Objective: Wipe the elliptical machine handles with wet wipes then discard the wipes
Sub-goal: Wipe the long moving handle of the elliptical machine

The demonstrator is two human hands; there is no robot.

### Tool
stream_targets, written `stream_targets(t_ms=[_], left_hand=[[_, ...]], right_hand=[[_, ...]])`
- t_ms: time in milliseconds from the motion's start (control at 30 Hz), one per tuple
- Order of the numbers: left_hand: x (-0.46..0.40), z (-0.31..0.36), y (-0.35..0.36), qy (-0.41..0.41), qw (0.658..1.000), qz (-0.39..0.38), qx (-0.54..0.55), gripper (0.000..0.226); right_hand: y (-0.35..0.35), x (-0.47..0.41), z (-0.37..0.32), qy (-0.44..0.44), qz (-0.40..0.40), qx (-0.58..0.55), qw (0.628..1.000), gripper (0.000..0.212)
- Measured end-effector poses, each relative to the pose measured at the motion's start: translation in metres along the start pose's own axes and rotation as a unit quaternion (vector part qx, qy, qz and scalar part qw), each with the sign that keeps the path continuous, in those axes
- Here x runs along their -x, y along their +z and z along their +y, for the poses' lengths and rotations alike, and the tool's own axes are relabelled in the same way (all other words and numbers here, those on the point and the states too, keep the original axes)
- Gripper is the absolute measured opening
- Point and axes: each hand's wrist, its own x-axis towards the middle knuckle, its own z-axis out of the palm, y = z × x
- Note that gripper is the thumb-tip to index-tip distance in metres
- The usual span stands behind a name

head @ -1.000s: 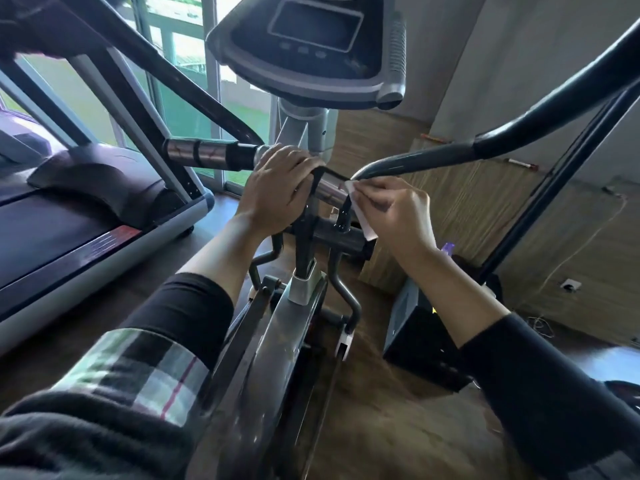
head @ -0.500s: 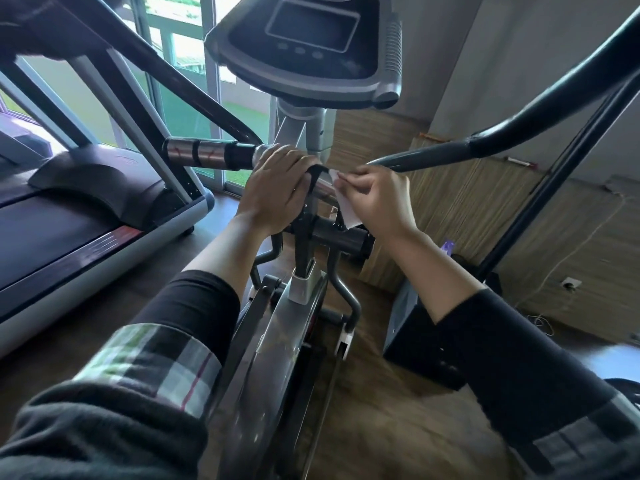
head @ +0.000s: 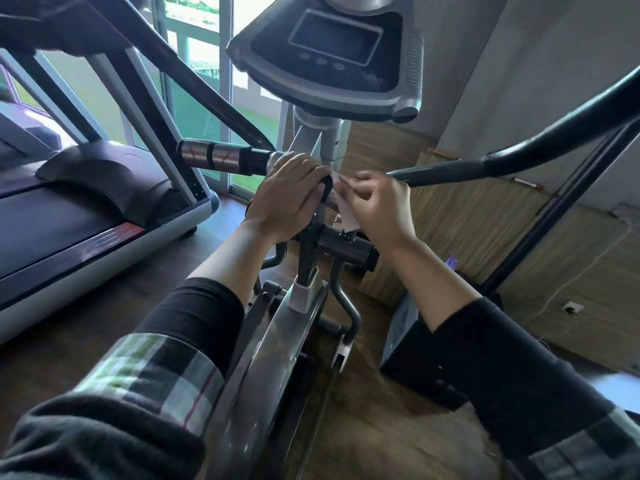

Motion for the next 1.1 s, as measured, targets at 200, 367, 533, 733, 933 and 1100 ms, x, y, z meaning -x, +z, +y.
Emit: stream_targets(t_ms=[200, 367, 533, 733, 933, 1100], left_hand=[[0.001, -0.003, 0.004, 0.010, 1.000, 0.011, 0.000, 0.030], [0.002, -0.004, 0.007, 0.021, 0.999, 0.030, -0.005, 0.029], [0.004, -0.014, 0.014, 0.053, 0.997, 0.048, -0.012, 0.029], [0.004, -0.022, 0.025, 0.078, 0.993, 0.089, -0.011, 0.035], [0.004, -0.031, 0.034, 0.111, 0.988, 0.109, -0.019, 0.039], [0.002, -0.038, 0.044, 0.140, 0.980, 0.143, -0.015, 0.036]], right_hand=[[-0.012, 0.027, 0.014, -0.086, 0.054, 0.058, 0.993, 0.020], [0.006, 0.005, 0.005, -0.092, 0.025, 0.044, 0.994, 0.020], [-0.006, 0.029, 0.021, -0.140, 0.054, 0.061, 0.987, 0.021], [0.005, 0.030, 0.029, -0.205, 0.074, 0.105, 0.970, 0.019], [0.007, 0.033, 0.049, -0.328, 0.077, 0.199, 0.920, 0.021], [0.008, 0.035, 0.047, -0.388, 0.078, 0.219, 0.892, 0.017]])
